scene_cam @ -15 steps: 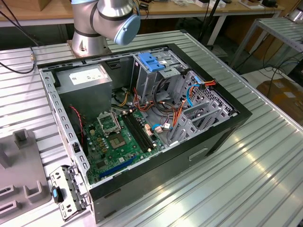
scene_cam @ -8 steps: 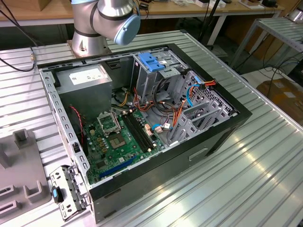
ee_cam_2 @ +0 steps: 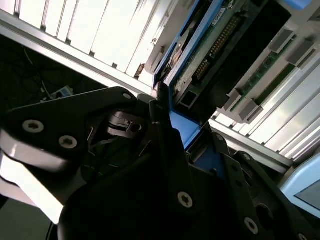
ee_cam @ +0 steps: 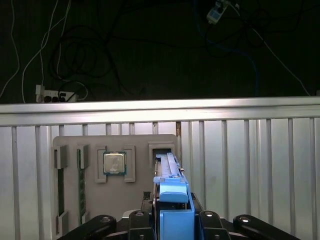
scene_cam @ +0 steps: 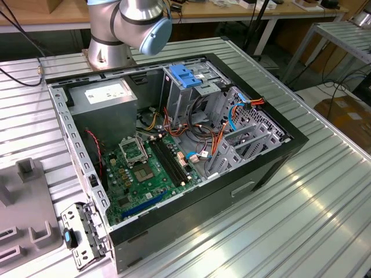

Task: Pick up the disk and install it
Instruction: 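Pick up the disk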

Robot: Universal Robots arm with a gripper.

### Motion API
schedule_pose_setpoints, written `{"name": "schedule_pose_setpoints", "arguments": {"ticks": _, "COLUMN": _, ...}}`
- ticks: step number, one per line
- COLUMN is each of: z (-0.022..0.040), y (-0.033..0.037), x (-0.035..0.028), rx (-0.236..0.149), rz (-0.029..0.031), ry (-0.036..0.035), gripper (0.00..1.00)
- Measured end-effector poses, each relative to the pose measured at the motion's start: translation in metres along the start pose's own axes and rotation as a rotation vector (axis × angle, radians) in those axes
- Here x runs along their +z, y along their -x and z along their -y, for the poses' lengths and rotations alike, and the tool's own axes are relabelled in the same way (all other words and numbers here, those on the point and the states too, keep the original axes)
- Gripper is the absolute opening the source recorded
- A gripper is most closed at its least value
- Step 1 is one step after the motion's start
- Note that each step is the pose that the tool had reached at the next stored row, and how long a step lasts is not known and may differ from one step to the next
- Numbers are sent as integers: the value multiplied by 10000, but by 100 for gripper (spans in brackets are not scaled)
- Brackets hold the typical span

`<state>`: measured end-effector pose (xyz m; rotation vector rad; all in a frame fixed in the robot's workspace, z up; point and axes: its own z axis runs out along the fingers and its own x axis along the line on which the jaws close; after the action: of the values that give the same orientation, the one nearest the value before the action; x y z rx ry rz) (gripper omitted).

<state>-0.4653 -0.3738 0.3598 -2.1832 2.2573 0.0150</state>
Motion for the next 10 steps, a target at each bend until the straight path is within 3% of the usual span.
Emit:
{"name": "schedule_pose_setpoints", "arguments": {"ticks": 6, "z": 0, "y": 0, "x": -3, "rx": 0, "rz": 0, "ry": 1, "gripper": 37}}
{"name": "schedule_pose_setpoints", "arguments": {"ticks": 10, "z": 0, "y": 0, "x": -51, "rx": 0, "rz": 0, "ry": 2, "gripper": 37}}
